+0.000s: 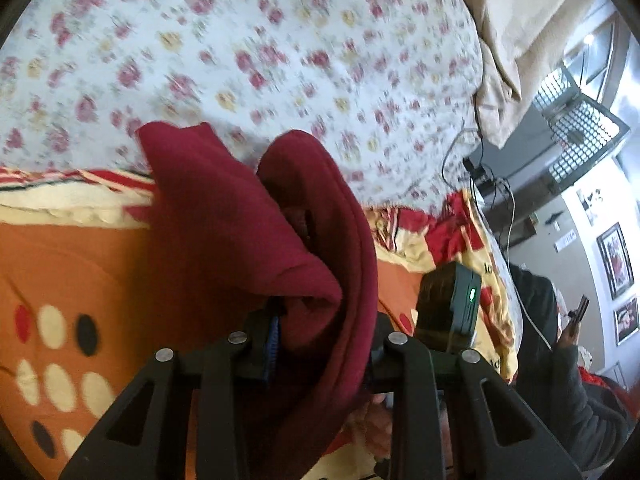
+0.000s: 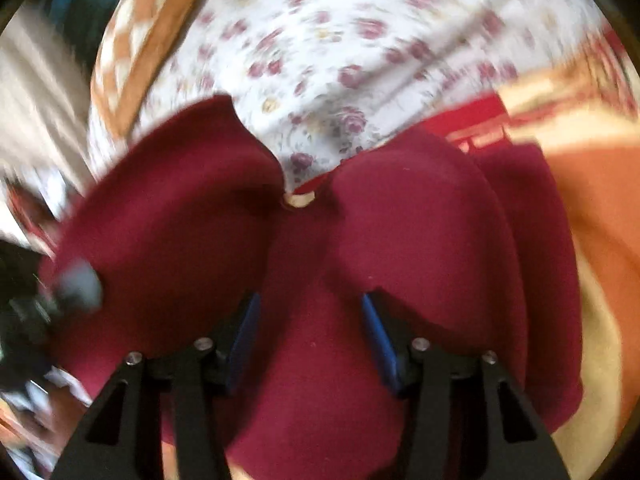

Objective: Fold small clothes

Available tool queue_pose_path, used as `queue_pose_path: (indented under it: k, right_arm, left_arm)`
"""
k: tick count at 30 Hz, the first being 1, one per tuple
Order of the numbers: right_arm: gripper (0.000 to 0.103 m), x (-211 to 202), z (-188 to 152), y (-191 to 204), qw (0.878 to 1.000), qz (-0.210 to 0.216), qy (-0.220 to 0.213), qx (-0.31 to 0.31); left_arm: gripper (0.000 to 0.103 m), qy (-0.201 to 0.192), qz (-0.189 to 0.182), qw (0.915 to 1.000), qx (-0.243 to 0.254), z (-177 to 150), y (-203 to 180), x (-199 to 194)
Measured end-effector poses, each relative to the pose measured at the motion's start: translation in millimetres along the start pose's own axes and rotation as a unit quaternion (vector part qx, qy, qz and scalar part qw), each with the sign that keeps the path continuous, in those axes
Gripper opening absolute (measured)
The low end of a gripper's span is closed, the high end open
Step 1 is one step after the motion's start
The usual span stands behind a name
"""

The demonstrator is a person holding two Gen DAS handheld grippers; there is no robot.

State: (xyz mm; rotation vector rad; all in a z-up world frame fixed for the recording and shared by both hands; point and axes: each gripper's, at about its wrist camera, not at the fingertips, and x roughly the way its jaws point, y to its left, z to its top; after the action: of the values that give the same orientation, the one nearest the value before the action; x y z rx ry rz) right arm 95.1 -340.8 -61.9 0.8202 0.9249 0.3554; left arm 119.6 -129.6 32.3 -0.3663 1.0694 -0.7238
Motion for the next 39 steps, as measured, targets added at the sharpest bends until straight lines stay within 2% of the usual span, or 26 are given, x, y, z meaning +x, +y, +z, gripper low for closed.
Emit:
queue_pose_path:
  k: [2,4,7,11,16,21,23,25,28,32,35,37,38,39]
  right_arm:
    - [0.051,-10,5,-22,0.995,0.062,-0.020,0.073]
    - [0.051,-16,6,-41,0.982,0.121,-0.042,0.136]
    - [0.051,-17,5,-56,0.966,0.171,-0.052,0.189]
    - [0.051,-16,7,-56,0.963,0.179,-0.043,0.196]
    - [0.051,-17,6,-58,0.958,0.190,-0.049,0.210]
    - [0.057,-24,2,-63,0.947,0.214,-0.077,0.227]
    - [0.059,-25,2,-60,0.948,0.212,-0.080,0.225]
    - [0.061,-24,4,-58,0.949,0.211,-0.079,0.221]
    - [0.063,-24,6,-54,0.956,0.198,-0.069,0.203]
    - [0.064,-23,16,-36,0.978,0.140,-0.040,0.147]
    - [0.064,-23,24,-21,0.993,0.071,-0.014,0.092]
    - [0.063,-23,28,-11,0.999,0.020,-0.005,0.048]
    - [0.053,-22,27,-9,0.999,0.006,-0.002,0.032]
    - [0.031,-22,28,-7,1.000,-0.006,-0.001,0.017]
  left_arm:
    - [0.019,0.012,-0.002,0.9999,0.003,-7,-3,13]
    - [0.020,0.024,0.002,0.9996,0.011,-13,-6,23]
    - [0.022,0.039,0.008,0.9990,0.020,-18,-10,33]
    - [0.027,0.048,0.019,0.9979,0.038,-24,-18,39]
    - [0.048,0.062,-0.001,0.9966,0.054,-27,-28,33]
    - [0.049,0.071,-0.019,0.9949,0.069,-30,-35,20]
    - [0.049,0.070,-0.022,0.9945,0.075,-31,-36,12]
    - [0.049,0.062,-0.010,0.9944,0.084,-34,-34,3]
    - [0.049,0.062,-0.001,0.9944,0.085,-40,-28,-3]
    - [0.049,0.067,0.017,0.9940,0.085,-50,-18,-1]
    - [0.049,0.076,0.019,0.9941,0.075,-60,-9,6]
    - [0.049,0.080,0.018,0.9942,0.069,-67,-5,12]
    - [0.049,0.080,0.018,0.9943,0.068,-70,-4,14]
    - [0.049,0.080,0.019,0.9944,0.066,-73,-2,17]
